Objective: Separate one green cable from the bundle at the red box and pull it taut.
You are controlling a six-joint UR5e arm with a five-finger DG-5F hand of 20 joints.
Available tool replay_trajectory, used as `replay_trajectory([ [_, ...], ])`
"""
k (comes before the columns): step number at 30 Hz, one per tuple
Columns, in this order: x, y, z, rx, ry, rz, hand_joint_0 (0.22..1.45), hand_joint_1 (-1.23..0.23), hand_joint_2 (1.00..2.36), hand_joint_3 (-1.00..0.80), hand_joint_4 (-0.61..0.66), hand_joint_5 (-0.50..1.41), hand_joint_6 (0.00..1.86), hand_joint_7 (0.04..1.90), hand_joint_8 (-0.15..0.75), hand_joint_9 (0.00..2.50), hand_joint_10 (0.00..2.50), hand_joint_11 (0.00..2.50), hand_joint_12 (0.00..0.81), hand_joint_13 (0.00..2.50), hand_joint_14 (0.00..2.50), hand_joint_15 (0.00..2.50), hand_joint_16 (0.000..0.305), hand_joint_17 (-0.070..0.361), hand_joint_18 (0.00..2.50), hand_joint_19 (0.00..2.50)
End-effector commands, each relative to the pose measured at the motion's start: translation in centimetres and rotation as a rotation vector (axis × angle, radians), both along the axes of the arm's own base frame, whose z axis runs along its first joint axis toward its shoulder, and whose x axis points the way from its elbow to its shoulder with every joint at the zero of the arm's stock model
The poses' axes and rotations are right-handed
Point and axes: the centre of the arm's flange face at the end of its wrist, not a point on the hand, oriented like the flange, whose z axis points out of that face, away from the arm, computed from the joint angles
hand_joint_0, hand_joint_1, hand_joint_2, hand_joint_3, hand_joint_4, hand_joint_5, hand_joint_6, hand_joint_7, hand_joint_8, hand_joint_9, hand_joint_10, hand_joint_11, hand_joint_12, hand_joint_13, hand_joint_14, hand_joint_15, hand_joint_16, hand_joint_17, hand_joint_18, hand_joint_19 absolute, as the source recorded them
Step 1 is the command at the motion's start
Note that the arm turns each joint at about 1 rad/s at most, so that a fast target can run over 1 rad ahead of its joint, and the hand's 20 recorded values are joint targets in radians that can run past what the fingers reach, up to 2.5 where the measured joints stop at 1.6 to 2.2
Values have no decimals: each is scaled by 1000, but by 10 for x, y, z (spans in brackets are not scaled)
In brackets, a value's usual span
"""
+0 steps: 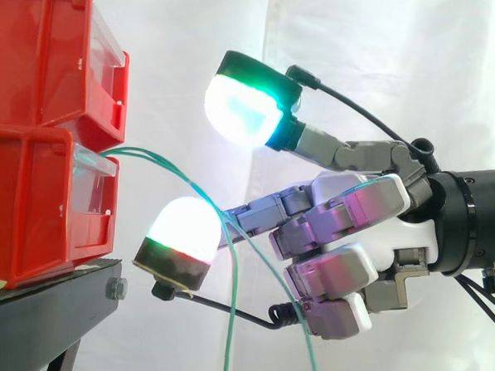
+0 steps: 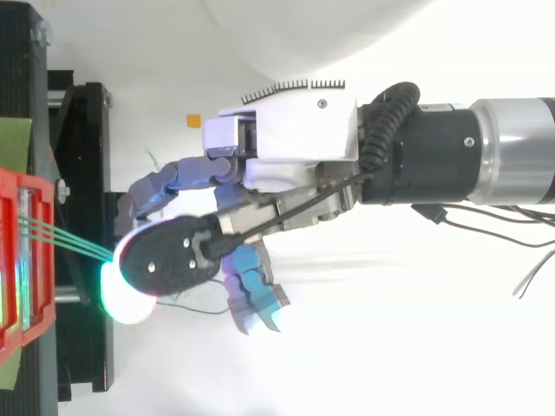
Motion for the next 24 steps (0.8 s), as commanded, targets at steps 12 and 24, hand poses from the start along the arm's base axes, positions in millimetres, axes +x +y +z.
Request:
replay_trajectory([
  [12, 0, -1, 0, 0, 0, -4, 636, -569, 1000, -500, 194, 118, 505, 1154, 216, 1922, 15, 329, 304, 1459, 16, 439, 71, 160, 1536, 260],
  [24, -7, 1, -6, 122, 80, -59, 649, -456, 1000, -500, 191, 128, 504, 1243, 235, 1910, 10, 223, 313, 1404, 16, 408, 80, 181, 1365, 279],
])
